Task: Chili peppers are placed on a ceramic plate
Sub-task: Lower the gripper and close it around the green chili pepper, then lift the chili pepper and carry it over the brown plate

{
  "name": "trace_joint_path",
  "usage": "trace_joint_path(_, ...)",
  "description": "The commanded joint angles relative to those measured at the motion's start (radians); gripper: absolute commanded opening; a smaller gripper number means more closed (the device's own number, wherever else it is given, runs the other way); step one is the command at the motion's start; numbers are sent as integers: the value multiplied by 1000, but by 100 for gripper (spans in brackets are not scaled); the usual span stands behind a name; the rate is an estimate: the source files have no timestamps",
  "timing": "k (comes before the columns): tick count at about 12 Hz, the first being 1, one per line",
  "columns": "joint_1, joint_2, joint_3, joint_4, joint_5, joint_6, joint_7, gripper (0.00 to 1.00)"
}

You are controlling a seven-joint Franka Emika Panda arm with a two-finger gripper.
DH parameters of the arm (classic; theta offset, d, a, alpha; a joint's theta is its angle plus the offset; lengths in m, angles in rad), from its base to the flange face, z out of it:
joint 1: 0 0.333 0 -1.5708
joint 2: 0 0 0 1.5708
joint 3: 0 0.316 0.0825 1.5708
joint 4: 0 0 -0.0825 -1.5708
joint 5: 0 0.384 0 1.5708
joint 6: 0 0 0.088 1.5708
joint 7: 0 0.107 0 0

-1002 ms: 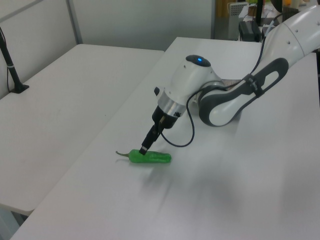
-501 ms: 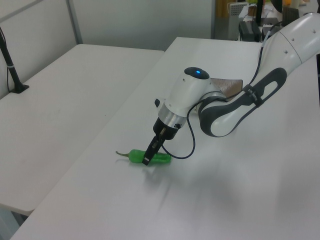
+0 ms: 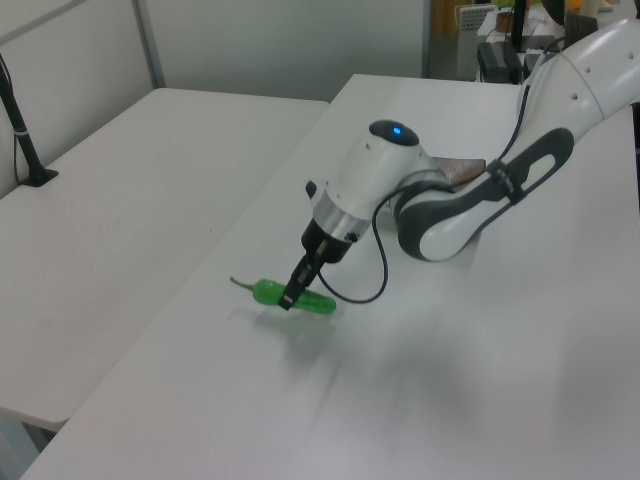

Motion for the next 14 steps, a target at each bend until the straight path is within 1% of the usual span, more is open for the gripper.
trace_joint_path(1, -22, -98, -4, -35, -23, -95, -20, 10)
trace_joint_path(2, -33, -119, -4, -43, -17, -155, -59, 10)
trace_joint_path(4, -65, -170, 7, -45, 9, -319, -189, 10)
trace_joint_path(5, -82, -205, 18, -52, 41, -389, -252, 9)
trace_joint_path(6, -91, -243, 18, -57, 81, -449, -311, 9)
trace_joint_path(7, -102, -272, 16, -57, 105, -507, -362, 9)
trace_joint_path(8, -115, -300, 16, -57, 107, -563, -396, 9)
trace_joint_path(9, -140, -344, 15, -74, 109, -592, -427, 9)
trace_joint_path(11, -180, -444, 1, -181, 113, -597, -502, 9)
trace_joint_path(12, -187, -463, -17, -207, 113, -595, -514, 9)
trace_joint_path(14, -192, -464, -71, -221, 112, -595, -521, 9)
